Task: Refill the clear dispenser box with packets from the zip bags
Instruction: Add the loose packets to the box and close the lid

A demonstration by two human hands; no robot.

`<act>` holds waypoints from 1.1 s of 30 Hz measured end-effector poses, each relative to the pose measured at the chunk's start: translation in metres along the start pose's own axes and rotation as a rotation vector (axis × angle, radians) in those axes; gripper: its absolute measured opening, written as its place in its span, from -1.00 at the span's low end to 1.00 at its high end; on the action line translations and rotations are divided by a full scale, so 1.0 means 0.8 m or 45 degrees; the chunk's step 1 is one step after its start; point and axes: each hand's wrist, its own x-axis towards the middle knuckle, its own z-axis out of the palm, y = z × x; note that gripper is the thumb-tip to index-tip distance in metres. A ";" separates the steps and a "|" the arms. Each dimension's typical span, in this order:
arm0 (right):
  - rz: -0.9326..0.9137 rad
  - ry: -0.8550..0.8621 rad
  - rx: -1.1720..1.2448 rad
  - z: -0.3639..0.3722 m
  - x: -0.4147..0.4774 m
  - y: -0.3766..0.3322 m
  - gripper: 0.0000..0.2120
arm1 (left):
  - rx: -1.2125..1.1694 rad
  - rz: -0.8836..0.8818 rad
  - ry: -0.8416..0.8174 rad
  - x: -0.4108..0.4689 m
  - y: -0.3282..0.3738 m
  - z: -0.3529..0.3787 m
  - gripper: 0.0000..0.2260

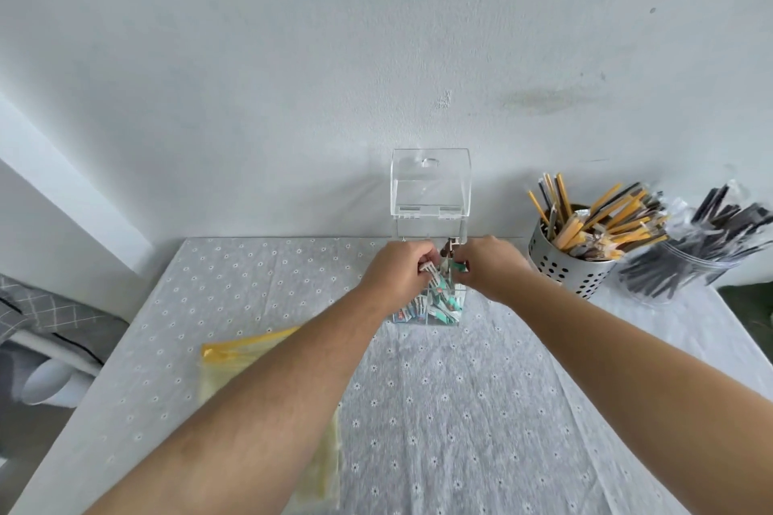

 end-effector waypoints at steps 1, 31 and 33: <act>0.004 -0.006 0.010 0.002 0.001 0.001 -0.87 | -0.006 -0.012 -0.018 0.002 -0.002 0.003 -0.82; 0.097 0.002 0.234 0.005 0.013 0.002 -0.87 | -0.052 -0.085 0.138 0.021 -0.006 0.019 -0.84; 0.058 0.094 0.365 -0.010 0.005 0.009 -0.86 | -0.130 -0.047 0.206 0.018 -0.009 0.006 -0.85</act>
